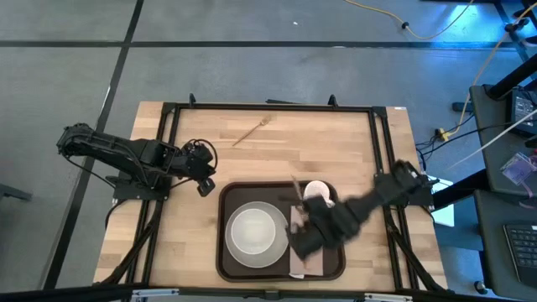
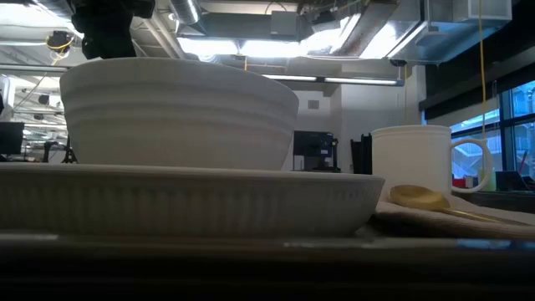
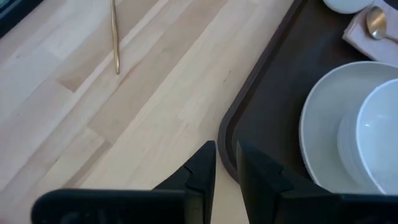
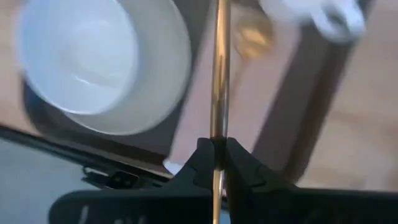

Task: Set up tray
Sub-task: Put the gold knife on the brown napkin to the right of the gold spoon

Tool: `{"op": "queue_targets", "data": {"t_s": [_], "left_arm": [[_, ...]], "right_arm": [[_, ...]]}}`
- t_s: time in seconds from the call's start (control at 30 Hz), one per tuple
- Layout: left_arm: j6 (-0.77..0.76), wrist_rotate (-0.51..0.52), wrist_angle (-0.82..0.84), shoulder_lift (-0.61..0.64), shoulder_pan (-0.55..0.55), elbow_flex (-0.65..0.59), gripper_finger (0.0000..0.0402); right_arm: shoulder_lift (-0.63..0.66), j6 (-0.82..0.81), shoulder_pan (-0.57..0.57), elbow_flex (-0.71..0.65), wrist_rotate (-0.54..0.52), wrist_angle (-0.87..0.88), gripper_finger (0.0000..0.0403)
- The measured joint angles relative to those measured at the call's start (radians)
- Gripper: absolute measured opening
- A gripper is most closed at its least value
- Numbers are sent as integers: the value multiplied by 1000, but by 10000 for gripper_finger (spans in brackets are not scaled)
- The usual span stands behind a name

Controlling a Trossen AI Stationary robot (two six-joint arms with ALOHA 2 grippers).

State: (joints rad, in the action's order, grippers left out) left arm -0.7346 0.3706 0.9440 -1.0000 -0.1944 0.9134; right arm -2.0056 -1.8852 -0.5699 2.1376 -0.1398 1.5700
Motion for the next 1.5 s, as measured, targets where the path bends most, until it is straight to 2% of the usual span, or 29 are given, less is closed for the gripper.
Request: {"op": "queue_targets", "data": {"t_s": [0.17,0.3,0.4,0.6,0.77,1.07,1.5], "left_arm": [[8,-11,-2,0,0,0,59],[7,-27,-2,0,0,0,59],[-11,-27,-6,0,0,0,59],[-29,-26,-6,0,0,0,59],[-30,-26,-6,0,0,0,59],[-30,-24,-6,0,0,0,59],[-30,-22,-5,0,0,0,59]], "right_arm": [[-1,-342,-160,-116,8,-8,10],[-1,-471,-238,-223,73,-95,10],[-1,-486,-255,-306,123,-211,10],[-1,-481,-253,-489,107,-464,9],[-2,-475,-233,-599,93,-559,9],[-2,-459,-170,-623,71,-557,10],[-2,-460,-166,-623,71,-583,11]]}}
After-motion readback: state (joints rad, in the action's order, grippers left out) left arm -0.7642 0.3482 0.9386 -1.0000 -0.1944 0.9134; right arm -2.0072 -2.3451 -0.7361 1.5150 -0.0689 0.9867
